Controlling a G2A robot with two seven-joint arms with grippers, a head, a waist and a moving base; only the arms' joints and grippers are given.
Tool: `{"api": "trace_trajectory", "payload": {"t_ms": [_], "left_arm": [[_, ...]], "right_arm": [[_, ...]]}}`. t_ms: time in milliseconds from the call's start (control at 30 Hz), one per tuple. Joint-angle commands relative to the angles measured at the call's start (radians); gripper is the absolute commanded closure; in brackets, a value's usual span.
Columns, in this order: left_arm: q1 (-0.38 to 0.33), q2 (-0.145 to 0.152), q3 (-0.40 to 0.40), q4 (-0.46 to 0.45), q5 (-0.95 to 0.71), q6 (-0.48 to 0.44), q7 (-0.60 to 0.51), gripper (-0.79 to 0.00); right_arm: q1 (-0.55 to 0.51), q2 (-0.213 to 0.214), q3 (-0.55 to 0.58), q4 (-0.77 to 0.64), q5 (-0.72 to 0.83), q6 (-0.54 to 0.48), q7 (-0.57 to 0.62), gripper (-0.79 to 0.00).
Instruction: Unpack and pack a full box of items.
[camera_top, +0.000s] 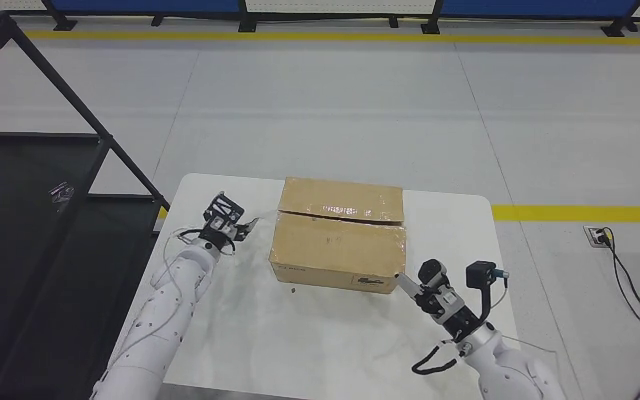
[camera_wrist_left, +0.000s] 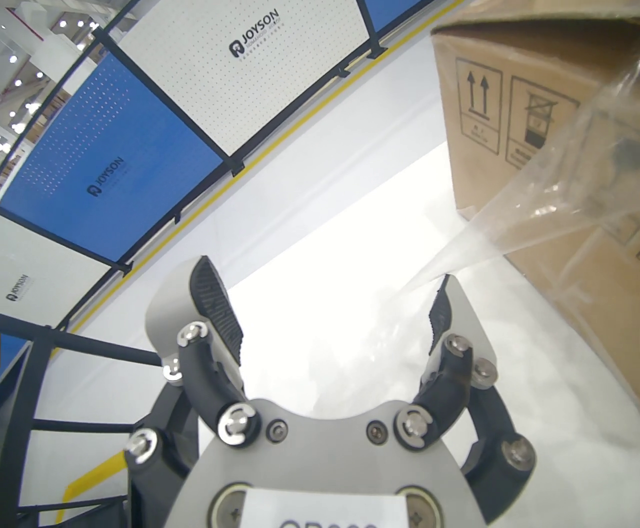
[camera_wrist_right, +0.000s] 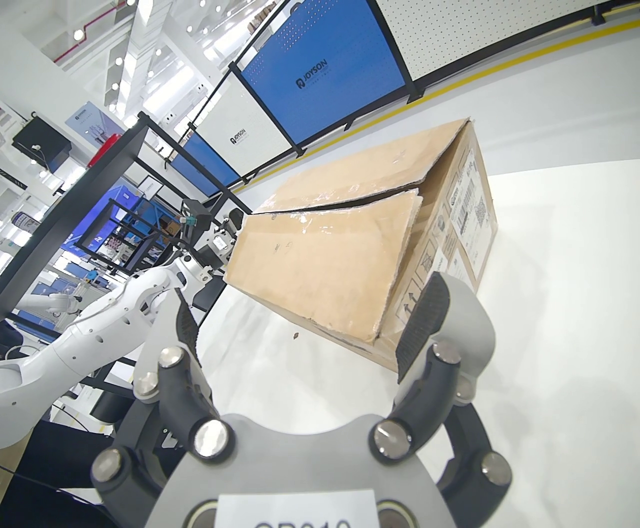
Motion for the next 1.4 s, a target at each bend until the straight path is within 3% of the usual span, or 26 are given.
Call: {"api": "trace_trajectory", "payload": {"t_ms": [0,233,400,567,833,967,1233,1367], "left_arm": [[0.005,0.006,-0.001,0.008,0.027,0.012,0.026,-0.785],[0.025,0.039,-0.015,0.011,0.110,-0.112,0.083,-0.785],[0.018,0.038,0.002,-0.013,0.106,-0.165,0.077,-0.785],[0.001,0.020,0.031,-0.012,0.075,-0.095,0.025,-0.785],[-0.086,-0.029,0.102,0.113,0.011,-0.052,-0.038,-0.785],[-0.114,-0.056,0.118,0.175,-0.035,0.062,-0.059,-0.785],[-0.141,-0.089,0.081,0.261,-0.193,0.264,-0.037,-0.785],[-0.144,-0.098,0.055,0.268,-0.274,0.300,0.002,-0.785]], "right_arm": [[-0.001,0.000,0.001,0.000,0.001,-0.002,-0.002,-0.785],[0.003,0.000,-0.005,0.008,0.002,-0.006,-0.001,-0.785],[0.011,-0.001,-0.012,0.008,-0.004,-0.002,0.001,-0.785],[-0.004,0.000,0.000,0.000,-0.002,0.001,-0.005,-0.785],[-0.025,0.001,0.008,-0.019,-0.006,0.009,-0.014,-0.785],[-0.030,0.001,0.010,-0.025,-0.008,0.012,-0.018,-0.785],[-0.029,0.000,0.006,-0.023,-0.005,0.017,-0.015,-0.785],[-0.013,0.000,-0.003,-0.024,-0.009,0.021,-0.001,-0.785]]}}
